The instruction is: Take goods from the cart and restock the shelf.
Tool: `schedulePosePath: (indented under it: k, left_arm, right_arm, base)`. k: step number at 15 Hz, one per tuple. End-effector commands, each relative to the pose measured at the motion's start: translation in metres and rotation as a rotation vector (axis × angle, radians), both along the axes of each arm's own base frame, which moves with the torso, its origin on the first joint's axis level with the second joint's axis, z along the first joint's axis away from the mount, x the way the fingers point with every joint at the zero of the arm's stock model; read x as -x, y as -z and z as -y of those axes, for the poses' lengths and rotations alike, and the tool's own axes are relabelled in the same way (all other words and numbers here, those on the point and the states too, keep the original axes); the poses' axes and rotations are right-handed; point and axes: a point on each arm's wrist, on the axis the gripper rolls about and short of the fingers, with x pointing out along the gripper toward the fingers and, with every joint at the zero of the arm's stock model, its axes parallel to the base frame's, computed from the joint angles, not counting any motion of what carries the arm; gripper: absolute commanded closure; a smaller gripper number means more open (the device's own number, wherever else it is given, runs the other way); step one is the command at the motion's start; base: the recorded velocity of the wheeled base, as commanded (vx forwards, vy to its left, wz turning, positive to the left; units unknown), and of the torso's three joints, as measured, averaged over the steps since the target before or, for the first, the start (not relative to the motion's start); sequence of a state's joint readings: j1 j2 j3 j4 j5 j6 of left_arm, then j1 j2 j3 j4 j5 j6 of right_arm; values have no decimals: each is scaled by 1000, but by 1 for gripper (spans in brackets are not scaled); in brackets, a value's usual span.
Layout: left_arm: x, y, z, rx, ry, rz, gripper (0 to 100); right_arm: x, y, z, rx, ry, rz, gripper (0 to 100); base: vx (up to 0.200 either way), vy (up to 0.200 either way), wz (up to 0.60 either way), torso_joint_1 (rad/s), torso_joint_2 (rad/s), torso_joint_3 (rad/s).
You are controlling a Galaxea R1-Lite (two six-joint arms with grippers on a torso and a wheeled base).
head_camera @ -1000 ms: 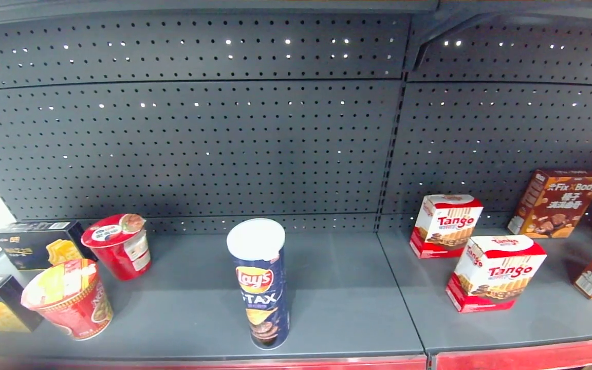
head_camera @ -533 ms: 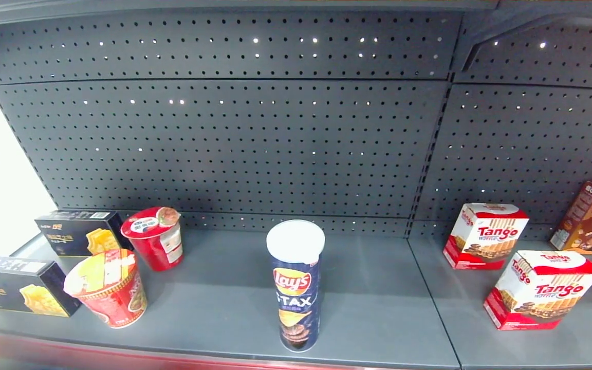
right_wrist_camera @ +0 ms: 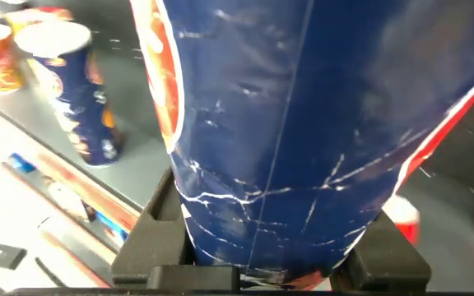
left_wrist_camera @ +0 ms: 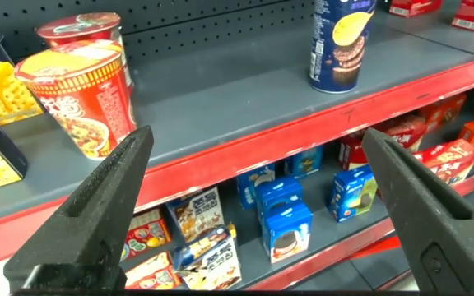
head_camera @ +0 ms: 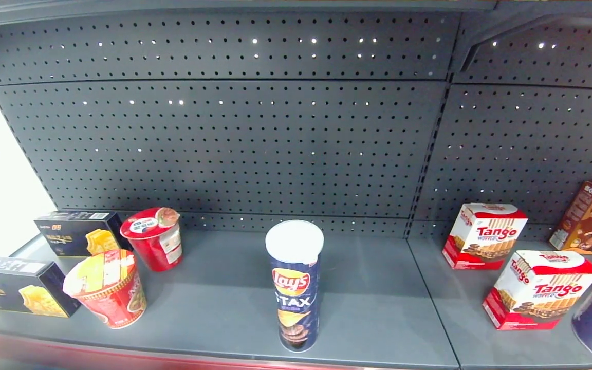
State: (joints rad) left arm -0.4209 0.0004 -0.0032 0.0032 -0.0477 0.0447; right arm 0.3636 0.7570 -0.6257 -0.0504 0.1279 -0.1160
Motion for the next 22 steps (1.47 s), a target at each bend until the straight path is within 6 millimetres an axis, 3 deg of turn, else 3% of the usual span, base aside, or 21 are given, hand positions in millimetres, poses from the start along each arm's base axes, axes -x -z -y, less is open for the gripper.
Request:
schedulePosePath:
  k: [1, 4, 10, 14, 22]
  left_arm:
    - [0, 0, 0, 0, -1, 0, 0]
    - [0, 0, 0, 0, -1, 0, 0]
    - [0, 0, 0, 0, -1, 0, 0]
    - [0, 0, 0, 0, -1, 0, 0]
    - [0, 0, 0, 0, -1, -1, 0]
  right_arm:
    - [-32, 18, -26, 25, -127, -58, 100]
    - [-72, 35, -67, 39, -226, -81, 100]
    - [-156, 44, -126, 10, -288, -96, 100]
    - [-192, 26, -148, -53, -418, -69, 100]
    - [-272, 42, -190, -66, -510, -29, 100]
  base:
    - [0, 0, 0, 0, 0, 0]
    - [0, 0, 0, 0, 0, 0]
    - [0, 0, 0, 0, 0, 0]
    - [0, 0, 0, 0, 0, 0]
    - [0, 0, 0, 0, 0, 0]
